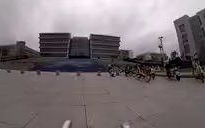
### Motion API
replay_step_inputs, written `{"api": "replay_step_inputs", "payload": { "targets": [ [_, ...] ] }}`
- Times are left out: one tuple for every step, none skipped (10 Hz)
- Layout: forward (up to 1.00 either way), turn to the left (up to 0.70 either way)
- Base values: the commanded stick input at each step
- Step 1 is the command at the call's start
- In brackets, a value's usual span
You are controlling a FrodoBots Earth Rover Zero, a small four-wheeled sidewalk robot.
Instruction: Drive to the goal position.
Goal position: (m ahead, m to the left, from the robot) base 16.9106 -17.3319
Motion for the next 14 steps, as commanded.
{"api": "replay_step_inputs", "payload": {
  "targets": [
    [1.0, 0.0],
    [1.0, 0.0],
    [1.0, 0.0],
    [1.0, 0.0],
    [1.0, 0.0],
    [1.0, 0.0],
    [1.0, 0.0],
    [1.0, 0.0],
    [1.0, 0.0],
    [1.0, 0.0],
    [1.0, 0.0],
    [1.0, 0.0],
    [1.0, 0.0],
    [1.0, 0.0]
  ]
}}
